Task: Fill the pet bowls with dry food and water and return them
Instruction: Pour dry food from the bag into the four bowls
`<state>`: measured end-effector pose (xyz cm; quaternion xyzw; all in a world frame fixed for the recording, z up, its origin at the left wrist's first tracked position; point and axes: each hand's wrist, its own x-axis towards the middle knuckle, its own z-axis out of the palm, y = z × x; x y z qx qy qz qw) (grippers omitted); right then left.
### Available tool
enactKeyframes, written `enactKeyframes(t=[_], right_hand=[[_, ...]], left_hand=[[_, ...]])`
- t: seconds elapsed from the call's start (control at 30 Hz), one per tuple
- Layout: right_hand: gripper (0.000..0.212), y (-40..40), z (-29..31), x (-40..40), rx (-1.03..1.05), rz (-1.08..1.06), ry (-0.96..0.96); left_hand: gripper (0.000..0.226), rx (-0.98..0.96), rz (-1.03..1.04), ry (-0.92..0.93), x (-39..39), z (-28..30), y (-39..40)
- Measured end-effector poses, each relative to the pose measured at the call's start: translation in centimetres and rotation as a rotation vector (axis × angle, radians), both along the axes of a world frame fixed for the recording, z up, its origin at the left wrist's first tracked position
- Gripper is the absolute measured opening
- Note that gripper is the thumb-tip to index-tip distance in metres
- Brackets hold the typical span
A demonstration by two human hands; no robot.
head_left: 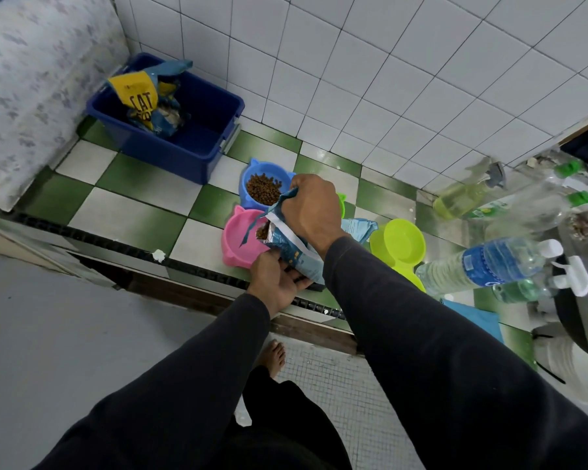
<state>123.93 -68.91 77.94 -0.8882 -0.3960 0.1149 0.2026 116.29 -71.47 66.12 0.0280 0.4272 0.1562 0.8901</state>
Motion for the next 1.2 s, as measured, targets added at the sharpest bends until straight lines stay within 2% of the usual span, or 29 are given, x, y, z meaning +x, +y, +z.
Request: enactKeyframes(t=[0.07,0.17,0.4,0.5,0.7,1.2], right_hand=[[0.008,0.2,0.0,-0.2,-0.02,0.013,-0.006],[0.02,0.5,0.1,-0.4,-0.039,0.02,-0.006],[0.007,0.8,-0.2,-0.5,-0.054,0.052,-0.011],[0.021,0.8,-0.4,-0.5,-0.07,0.055,-0.021],[0.026,1.1,-0.7,-0.3,-0.082,0.066,-0.037],[0.017,1.6,-1.5,-0.1,-0.083,0.051,-0.019]], left_hand=[[0.028,-0.005,-0.006,-0.004,0.0,0.1,0.0],[0.029,-0.018,-0.002,-0.004,0.0,0.3,-0.1],[0.029,-0.036,0.021,-0.007,-0.2,0.5,-0.1],[0.03,-0.049,0.028,-0.004,-0.1,0.7,-0.1],[0.029,-0.042,0.002,0.012,-0.1,0.6,-0.3],[0.029,-0.041,-0.068,0.104,0.3,0.2,0.1]])
